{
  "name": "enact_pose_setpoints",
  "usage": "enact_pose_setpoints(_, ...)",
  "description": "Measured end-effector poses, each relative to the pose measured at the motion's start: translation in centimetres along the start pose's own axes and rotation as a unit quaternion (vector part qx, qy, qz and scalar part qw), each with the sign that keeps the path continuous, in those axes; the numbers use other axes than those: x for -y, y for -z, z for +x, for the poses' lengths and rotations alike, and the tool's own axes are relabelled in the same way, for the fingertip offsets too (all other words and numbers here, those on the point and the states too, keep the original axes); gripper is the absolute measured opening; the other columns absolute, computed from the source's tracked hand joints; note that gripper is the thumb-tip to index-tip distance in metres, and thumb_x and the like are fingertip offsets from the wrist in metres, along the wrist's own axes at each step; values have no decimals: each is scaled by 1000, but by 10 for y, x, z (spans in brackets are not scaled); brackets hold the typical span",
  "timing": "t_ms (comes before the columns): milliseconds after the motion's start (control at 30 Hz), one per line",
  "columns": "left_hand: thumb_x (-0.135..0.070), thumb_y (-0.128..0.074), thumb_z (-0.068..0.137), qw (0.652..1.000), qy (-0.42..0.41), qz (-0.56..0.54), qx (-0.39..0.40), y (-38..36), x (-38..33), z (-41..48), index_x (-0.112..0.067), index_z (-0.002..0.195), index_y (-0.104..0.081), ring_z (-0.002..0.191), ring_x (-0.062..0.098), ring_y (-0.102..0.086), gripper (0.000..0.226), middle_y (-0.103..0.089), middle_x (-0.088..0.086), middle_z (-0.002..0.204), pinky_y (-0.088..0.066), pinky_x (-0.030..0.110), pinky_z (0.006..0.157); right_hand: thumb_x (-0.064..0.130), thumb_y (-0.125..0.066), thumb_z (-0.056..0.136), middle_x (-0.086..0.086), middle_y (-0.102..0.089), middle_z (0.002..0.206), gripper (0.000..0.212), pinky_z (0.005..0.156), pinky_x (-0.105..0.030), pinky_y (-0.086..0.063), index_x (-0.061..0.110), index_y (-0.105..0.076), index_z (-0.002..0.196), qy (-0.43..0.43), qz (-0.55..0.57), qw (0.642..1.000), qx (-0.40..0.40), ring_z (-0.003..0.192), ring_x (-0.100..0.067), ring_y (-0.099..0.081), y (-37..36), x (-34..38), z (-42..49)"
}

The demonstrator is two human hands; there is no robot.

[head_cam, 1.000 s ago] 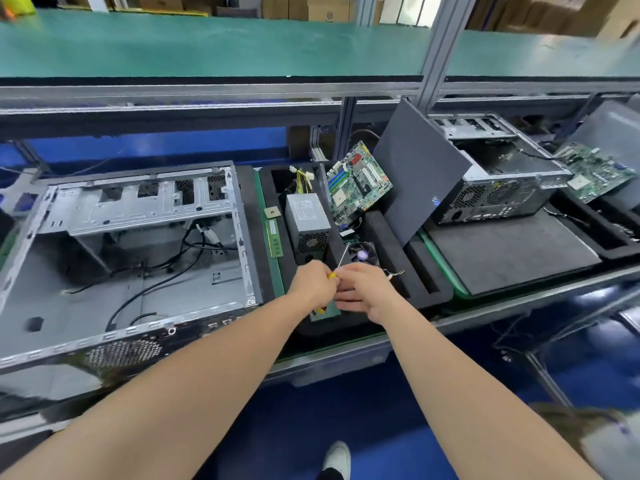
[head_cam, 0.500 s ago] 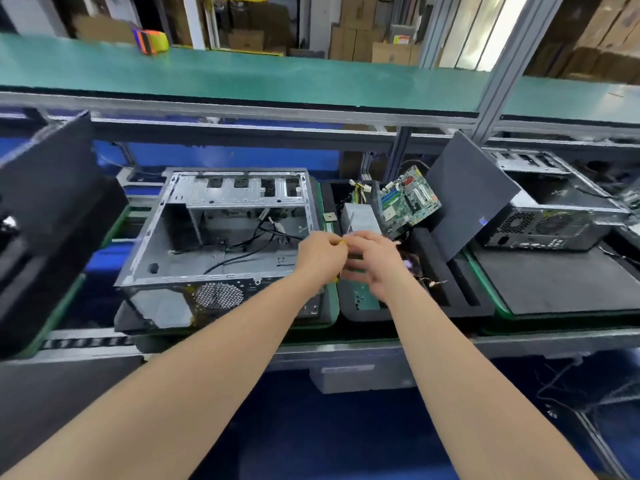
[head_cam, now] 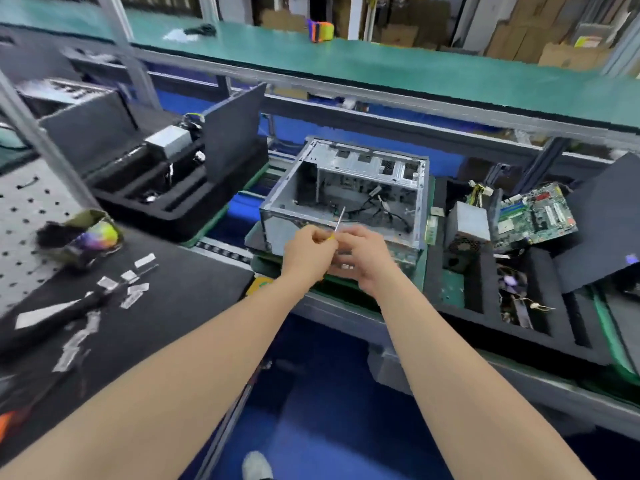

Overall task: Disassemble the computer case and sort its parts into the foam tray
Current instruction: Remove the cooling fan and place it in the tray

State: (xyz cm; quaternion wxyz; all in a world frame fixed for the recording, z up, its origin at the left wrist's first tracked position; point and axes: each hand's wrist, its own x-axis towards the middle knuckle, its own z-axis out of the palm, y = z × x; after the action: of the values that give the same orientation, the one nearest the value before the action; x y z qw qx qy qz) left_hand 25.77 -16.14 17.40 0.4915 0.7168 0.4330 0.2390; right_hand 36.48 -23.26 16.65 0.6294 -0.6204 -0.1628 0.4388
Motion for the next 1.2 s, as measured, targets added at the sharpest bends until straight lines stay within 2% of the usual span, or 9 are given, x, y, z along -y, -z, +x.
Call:
enact_pose_setpoints(67,-34,-62,90,999,21,31,-34,27,24,-6,-28,95,-68,82,5,-62,10,-69,-11,90,-44,25,60,6,-70,93,-18,-79,99,22,66,-43,-63,6,-65,115,-23,1,999,30,76,-30,-78,-32,-20,1)
enact_pose_setpoints(167,-32,-62,85,995,58,42,-71,63,65,-14,-27,87,-69,84,8,-64,9,-69,-12,87,-55,32,71,3,-69,91,-18,-79,97,23,67,-43,-63,5,-64,113,-65,-4,995,70,76,-31,-79,-78,-55,3)
enact_pose_setpoints(267,-32,-63,84,990,94,52,-93,96,110,-24,-28,85,-70,85,7,-64,9,-70,-13,86,-56,32,75,-1,-69,88,-17,-79,88,27,62,-40,-63,2,-65,115,-113,-13,990,85,71,-30,-78,-122,-91,4)
enact_pose_setpoints(367,-31,-64,84,985,126,71,-96,123,154,-32,-32,88,-73,89,6,-65,11,-70,-15,88,-54,27,73,-2,-68,87,-18,-79,87,25,63,-40,-64,3,-65,112,-168,-26,980,99,69,-28,-77,-158,-126,7)
enact_pose_setpoints(433,-29,-66,85,982,146,85,-89,141,184,-34,-31,93,-77,90,8,-67,14,-73,-14,91,-54,25,75,0,-66,88,-20,-79,93,28,67,-41,-64,2,-64,116,-202,-42,973,103,74,-29,-78,-181,-150,11)
enact_pose_setpoints(533,-28,-68,89,979,158,107,-66,165,224,-34,-31,98,-79,92,9,-67,14,-76,-12,96,-48,21,75,-1,-63,89,-23,-79,98,19,67,-40,-65,2,-70,106,-246,-58,964,89,81,-31,-78,-213,-180,17)
enact_pose_setpoints(733,-27,-75,88,970,197,125,-66,201,283,-24,-21,104,-77,94,12,-68,17,-74,-5,95,-52,26,86,3,-61,92,-14,-81,94,26,72,-42,-66,2,-70,116,-302,-73,947,82,86,-29,-80,-263,-226,32)
enact_pose_setpoints(1000,-26,-70,88,967,202,153,-40,222,326,-9,-26,92,-73,87,8,-68,4,-73,-9,90,-55,29,85,-1,-69,86,-19,-78,80,13,63,-40,-66,-5,-74,97,-284,-141,948,18,69,-29,-79,-299,-259,55)
enact_pose_setpoints(1200,-23,-66,83,962,178,206,-16,222,329,-5,-27,88,-70,87,16,-63,8,-59,-6,94,-54,37,84,7,-77,84,-13,-76,68,8,61,-40,-66,0,-76,87,-248,-249,936,29,62,-25,-78,-298,-255,58)
